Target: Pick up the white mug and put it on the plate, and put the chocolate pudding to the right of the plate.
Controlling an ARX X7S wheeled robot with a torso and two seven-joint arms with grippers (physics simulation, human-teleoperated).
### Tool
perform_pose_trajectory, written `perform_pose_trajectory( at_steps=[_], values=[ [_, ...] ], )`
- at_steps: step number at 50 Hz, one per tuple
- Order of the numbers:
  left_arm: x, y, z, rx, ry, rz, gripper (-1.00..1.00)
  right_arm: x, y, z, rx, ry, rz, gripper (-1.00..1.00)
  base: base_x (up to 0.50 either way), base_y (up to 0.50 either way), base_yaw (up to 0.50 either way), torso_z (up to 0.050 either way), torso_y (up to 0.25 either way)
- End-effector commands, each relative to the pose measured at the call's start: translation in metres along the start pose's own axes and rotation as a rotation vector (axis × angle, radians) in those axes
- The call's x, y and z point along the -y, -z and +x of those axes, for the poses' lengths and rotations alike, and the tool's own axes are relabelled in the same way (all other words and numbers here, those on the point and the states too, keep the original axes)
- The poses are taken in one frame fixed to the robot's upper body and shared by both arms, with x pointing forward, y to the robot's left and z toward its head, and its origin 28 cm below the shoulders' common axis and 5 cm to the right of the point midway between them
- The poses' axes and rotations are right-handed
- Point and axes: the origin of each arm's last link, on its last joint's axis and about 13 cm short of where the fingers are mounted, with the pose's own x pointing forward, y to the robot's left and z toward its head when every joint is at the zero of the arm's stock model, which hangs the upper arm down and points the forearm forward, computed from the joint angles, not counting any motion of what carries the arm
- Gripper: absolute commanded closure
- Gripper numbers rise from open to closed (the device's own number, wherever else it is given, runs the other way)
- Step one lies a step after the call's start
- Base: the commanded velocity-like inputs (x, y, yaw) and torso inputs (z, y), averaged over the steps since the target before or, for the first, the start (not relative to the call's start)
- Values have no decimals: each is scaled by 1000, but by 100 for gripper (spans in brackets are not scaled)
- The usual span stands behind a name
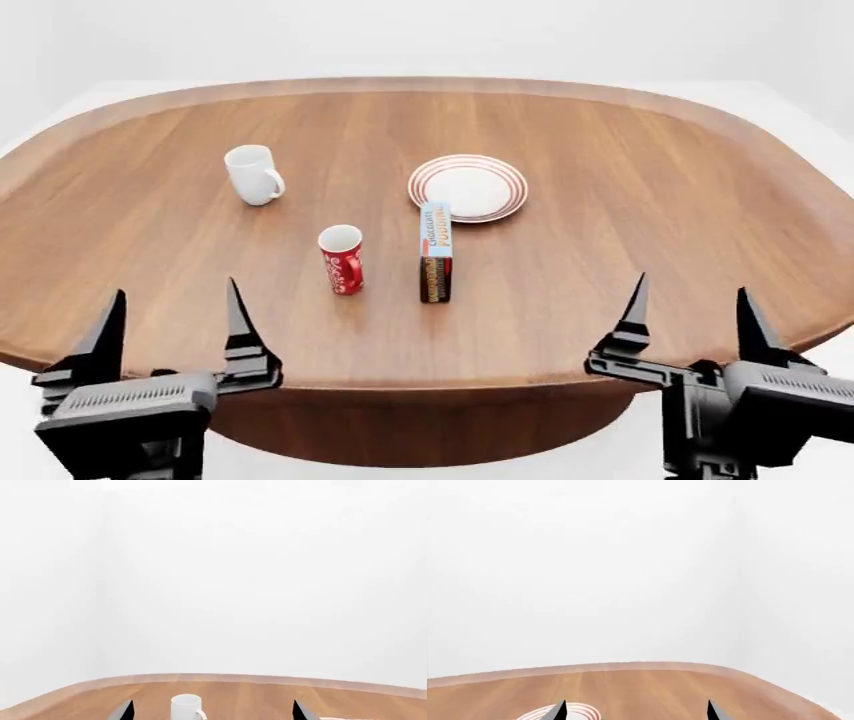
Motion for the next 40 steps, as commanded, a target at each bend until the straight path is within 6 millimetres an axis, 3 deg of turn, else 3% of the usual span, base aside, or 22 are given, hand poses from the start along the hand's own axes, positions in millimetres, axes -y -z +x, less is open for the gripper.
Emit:
perform_pose_trajectory(
  at_steps=[1, 11, 31, 40],
  values=[
    [-21, -49, 6, 247, -85, 62, -100, 21, -49, 9, 249, 116, -15, -100, 0, 0, 0, 0, 0],
    [-42, -91, 7, 464, -200, 119, -100, 40, -89, 10, 436, 232, 5, -100, 0, 0, 0, 0, 0],
    [-64, -119, -4, 609, -265, 186, -100, 47, -125, -3, 624, 237, 52, -100, 32, 0, 0, 0, 0],
    [-66, -124, -8, 626, -286, 191, -100, 46, -129, -8, 641, 217, 71, -100, 438, 0, 0, 0, 0]
  ],
)
